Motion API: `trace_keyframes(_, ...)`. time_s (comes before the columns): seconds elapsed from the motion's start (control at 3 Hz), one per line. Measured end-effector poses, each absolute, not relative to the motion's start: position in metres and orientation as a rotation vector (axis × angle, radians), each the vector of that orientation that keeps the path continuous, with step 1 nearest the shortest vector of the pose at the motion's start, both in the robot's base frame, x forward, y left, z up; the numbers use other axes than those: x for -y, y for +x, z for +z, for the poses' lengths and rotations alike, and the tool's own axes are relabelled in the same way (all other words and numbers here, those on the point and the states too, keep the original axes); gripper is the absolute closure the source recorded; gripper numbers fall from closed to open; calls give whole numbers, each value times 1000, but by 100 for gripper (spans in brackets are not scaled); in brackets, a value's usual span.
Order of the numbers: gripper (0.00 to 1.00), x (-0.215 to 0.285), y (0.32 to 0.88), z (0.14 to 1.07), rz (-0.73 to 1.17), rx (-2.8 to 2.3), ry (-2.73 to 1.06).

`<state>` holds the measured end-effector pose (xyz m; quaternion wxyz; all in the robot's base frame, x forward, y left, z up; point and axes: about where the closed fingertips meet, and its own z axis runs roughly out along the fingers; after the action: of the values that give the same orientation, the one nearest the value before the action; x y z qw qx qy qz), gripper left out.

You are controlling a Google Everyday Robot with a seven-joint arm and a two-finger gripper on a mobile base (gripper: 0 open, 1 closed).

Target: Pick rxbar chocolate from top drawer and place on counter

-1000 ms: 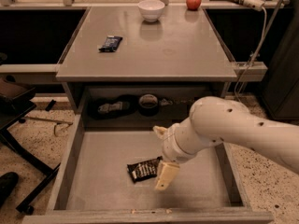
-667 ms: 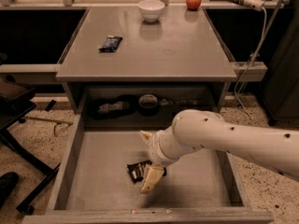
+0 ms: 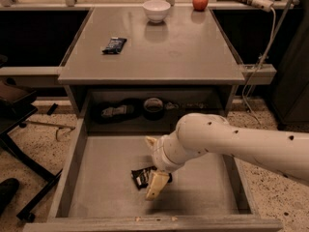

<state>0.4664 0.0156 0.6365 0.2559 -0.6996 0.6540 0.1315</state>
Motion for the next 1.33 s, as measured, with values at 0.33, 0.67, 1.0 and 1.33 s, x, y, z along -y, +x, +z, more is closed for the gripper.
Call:
trace_keyframes(0.33, 0, -8, 473, 624, 367, -1830, -1878)
trace_keyframes(0.67, 0, -2, 476, 617, 370, -1860, -1868)
trace_keyframes(1.0, 0, 3, 474, 612, 372, -1876, -1861)
trace_keyframes(1.33, 0, 11, 471, 607, 370, -1902, -1847)
